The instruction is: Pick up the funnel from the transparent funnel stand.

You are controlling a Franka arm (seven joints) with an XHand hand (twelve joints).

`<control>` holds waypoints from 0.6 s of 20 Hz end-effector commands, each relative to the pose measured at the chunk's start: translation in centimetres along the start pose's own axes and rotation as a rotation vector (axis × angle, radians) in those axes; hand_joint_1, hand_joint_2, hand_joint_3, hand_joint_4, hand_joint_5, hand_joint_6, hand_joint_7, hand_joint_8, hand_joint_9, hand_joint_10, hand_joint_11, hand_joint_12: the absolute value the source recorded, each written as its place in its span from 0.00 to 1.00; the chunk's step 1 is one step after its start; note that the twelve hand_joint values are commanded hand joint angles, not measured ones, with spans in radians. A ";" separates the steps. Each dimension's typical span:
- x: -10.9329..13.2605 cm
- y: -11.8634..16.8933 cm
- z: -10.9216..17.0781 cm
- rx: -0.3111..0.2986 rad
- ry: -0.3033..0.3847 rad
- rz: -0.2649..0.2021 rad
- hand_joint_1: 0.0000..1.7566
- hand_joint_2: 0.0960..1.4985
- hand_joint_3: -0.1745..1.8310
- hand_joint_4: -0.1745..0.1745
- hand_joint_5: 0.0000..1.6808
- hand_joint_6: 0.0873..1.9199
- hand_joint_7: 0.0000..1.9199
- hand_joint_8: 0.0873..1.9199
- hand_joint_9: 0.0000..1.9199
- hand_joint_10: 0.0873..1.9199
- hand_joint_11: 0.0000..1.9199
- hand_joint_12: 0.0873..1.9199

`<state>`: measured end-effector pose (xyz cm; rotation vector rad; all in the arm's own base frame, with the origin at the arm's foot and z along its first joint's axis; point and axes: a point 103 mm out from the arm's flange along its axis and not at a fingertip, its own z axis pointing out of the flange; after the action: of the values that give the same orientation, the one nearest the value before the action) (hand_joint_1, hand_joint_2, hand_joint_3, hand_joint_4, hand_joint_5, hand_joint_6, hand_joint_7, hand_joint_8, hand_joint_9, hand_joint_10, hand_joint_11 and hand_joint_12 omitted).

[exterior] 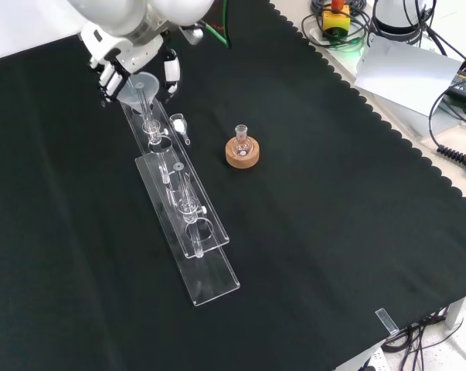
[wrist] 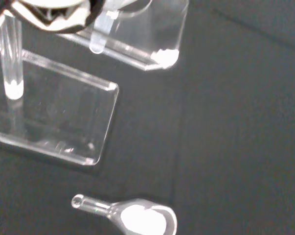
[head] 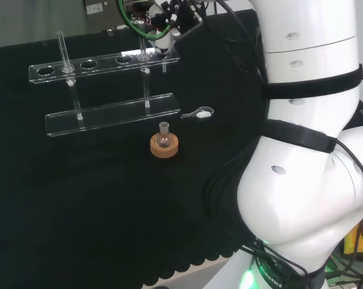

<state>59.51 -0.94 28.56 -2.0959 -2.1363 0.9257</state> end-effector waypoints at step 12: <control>-2.1 -6.7 -4.1 -0.064 -0.030 0.055 0.51 0.42 0.48 0.51 0.33 0.32 0.26 0.29 0.49 0.22 0.21 0.68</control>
<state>57.57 -1.13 34.08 -2.1737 -2.1676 0.8999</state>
